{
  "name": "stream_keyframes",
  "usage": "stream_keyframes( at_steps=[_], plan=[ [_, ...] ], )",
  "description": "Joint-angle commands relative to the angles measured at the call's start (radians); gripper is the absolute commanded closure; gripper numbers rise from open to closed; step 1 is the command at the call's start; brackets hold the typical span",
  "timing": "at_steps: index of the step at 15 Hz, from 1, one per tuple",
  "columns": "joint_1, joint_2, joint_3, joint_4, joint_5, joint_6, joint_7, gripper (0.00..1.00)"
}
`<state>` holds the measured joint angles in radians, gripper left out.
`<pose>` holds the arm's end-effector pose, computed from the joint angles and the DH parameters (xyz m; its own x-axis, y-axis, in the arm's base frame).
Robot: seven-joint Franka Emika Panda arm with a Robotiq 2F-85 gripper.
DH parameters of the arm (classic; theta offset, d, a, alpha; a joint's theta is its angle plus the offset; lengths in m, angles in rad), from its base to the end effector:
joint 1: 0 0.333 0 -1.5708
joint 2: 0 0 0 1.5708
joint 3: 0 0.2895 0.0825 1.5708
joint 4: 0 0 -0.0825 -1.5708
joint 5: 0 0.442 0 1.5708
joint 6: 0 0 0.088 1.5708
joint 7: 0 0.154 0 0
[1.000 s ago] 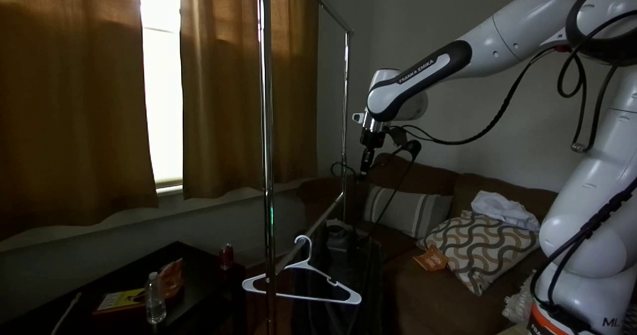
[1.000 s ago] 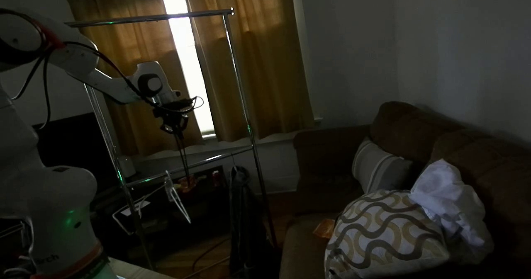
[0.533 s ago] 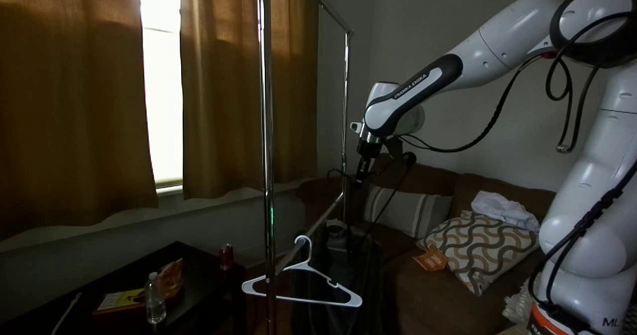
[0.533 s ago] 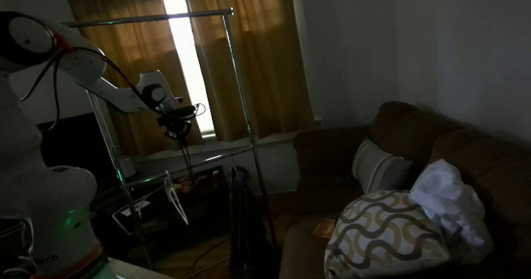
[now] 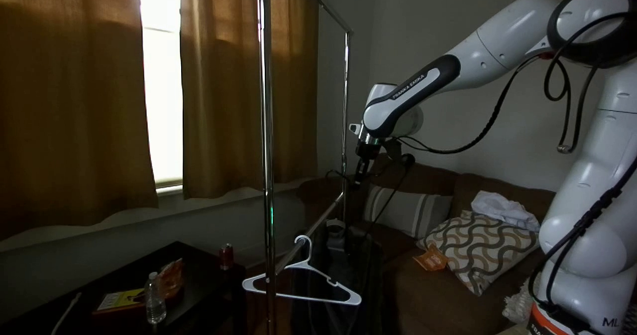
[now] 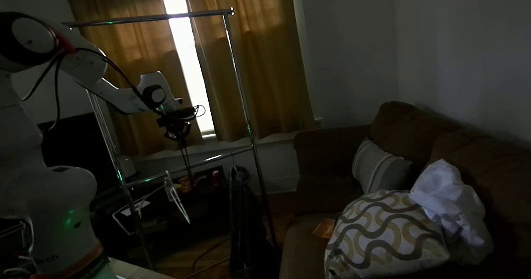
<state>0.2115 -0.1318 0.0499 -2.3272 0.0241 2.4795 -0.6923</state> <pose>0.5585 0.1497 0.3160 0.5613 0.7968 0.2239 0.7828 -0.5989 0.1688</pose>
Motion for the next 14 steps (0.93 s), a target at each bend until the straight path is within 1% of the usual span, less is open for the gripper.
stream_keyframes(
  at_steps=[1, 5, 10, 14],
  plan=[
    [0.002, 0.060, 0.019, -0.004, 0.062, 0.046, -0.058, 0.98],
    [-0.006, 0.137, 0.048, -0.002, 0.105, 0.112, -0.104, 0.98],
    [-0.025, 0.226, 0.089, 0.009, 0.132, 0.196, -0.112, 0.98],
    [-0.052, 0.290, 0.124, 0.016, 0.153, 0.256, -0.119, 0.98]
  ],
)
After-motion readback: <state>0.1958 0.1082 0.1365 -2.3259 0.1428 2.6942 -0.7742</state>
